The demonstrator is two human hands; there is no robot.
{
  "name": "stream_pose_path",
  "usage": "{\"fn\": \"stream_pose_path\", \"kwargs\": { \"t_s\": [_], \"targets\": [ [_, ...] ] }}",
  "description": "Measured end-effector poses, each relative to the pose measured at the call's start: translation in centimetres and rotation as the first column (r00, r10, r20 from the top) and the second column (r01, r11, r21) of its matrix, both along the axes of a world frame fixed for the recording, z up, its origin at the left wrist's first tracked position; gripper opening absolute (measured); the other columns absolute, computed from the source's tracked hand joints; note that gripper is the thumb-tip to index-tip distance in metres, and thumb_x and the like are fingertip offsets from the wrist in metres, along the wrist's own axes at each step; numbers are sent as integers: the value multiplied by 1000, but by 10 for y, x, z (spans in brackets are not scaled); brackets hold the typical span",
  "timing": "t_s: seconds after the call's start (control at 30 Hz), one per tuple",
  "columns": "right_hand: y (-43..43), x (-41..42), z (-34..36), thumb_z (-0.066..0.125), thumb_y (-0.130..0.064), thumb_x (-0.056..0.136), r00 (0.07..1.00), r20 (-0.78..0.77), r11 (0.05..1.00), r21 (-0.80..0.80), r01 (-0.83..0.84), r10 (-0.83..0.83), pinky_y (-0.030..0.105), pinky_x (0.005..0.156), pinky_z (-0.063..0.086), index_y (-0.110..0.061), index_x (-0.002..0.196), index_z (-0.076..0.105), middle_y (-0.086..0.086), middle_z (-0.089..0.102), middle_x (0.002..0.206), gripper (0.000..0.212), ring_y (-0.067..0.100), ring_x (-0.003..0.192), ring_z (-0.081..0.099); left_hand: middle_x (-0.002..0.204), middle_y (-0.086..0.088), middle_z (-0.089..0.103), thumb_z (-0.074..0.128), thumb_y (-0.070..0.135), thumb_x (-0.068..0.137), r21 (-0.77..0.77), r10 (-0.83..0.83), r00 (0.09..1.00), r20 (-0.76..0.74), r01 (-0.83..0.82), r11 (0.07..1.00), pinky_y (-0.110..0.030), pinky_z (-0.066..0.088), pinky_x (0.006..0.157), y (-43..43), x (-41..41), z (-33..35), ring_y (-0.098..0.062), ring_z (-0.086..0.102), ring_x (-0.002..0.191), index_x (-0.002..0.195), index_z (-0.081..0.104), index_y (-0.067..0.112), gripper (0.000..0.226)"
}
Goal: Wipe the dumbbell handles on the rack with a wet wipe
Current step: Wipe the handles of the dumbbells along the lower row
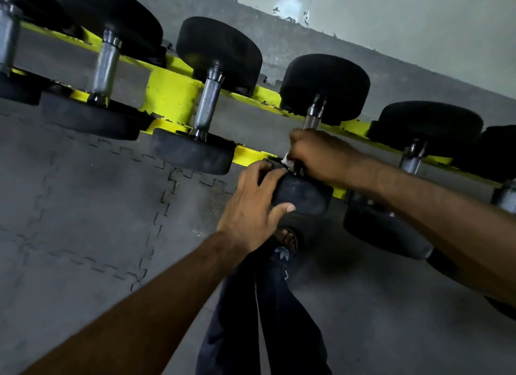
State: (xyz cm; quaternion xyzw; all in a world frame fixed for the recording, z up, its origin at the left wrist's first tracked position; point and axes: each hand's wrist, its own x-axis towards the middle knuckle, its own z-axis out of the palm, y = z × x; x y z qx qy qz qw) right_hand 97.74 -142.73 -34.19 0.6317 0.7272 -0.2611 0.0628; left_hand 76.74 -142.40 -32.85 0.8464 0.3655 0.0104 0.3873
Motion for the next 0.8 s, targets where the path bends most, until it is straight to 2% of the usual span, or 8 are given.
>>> {"fn": "stream_pose_path", "kwargs": {
  "t_s": [0.17,0.23,0.3,0.37,0.43,0.57,0.73,0.8],
  "targets": [
    [35,5,-8,49,-7,92,973,156,985,58,164,-172,37,66,38,1,89,58,20,50,94,12,41,92,57,130,-9,50,75,31,84,68,-77,993,93,70,995,-38,44,100,4,1,-5,-26,44,122,132,61,15,52],
    [44,-11,-5,52,-11,94,969,246,997,-78,-9,28,39,74,49,1,97,64,21,55,104,17,41,99,57,128,-10,52,77,30,83,63,-65,992,108,59,996,-39,46,96,5,1,-7,-27,45,120,129,63,15,51],
    [47,-27,4,58,-14,91,951,234,955,-264,-139,203,42,80,56,-9,84,62,16,60,107,9,38,100,62,126,-10,52,77,31,82,59,-66,991,115,60,996,-42,50,93,6,0,-7,-29,46,118,127,64,14,50],
    [50,-31,6,63,-11,86,960,158,937,-303,-175,230,44,80,58,-12,71,53,14,65,102,17,34,96,66,124,-9,51,77,32,81,50,-68,991,115,63,997,-46,52,89,8,1,-6,-29,47,117,125,65,15,49],
    [52,-20,5,64,-7,83,979,165,973,-213,-84,121,43,79,57,-7,82,66,14,67,100,2,34,95,67,122,-7,51,79,33,80,41,-64,992,109,59,997,-47,54,85,9,2,-5,-28,47,116,123,65,16,48],
    [37,9,-10,66,-1,77,958,40,957,83,279,-283,32,67,49,-1,84,72,19,62,90,10,40,84,63,119,-4,52,82,36,77,49,-56,993,99,52,997,-49,56,79,13,2,-5,-26,48,114,122,67,20,50],
    [-19,-2,-12,75,-15,78,916,-183,927,51,371,-357,25,69,41,-14,82,78,6,69,86,6,26,82,66,107,2,50,82,40,73,90,-65,996,65,59,994,-46,55,66,14,5,-3,-21,43,103,119,67,22,52],
    [-23,4,-13,75,-15,78,837,-269,847,115,519,-476,27,70,46,-16,81,79,2,72,84,6,19,80,66,104,5,48,82,42,72,106,-61,997,44,56,993,-44,54,66,15,7,-1,-19,41,100,117,67,23,51]
  ]
}}
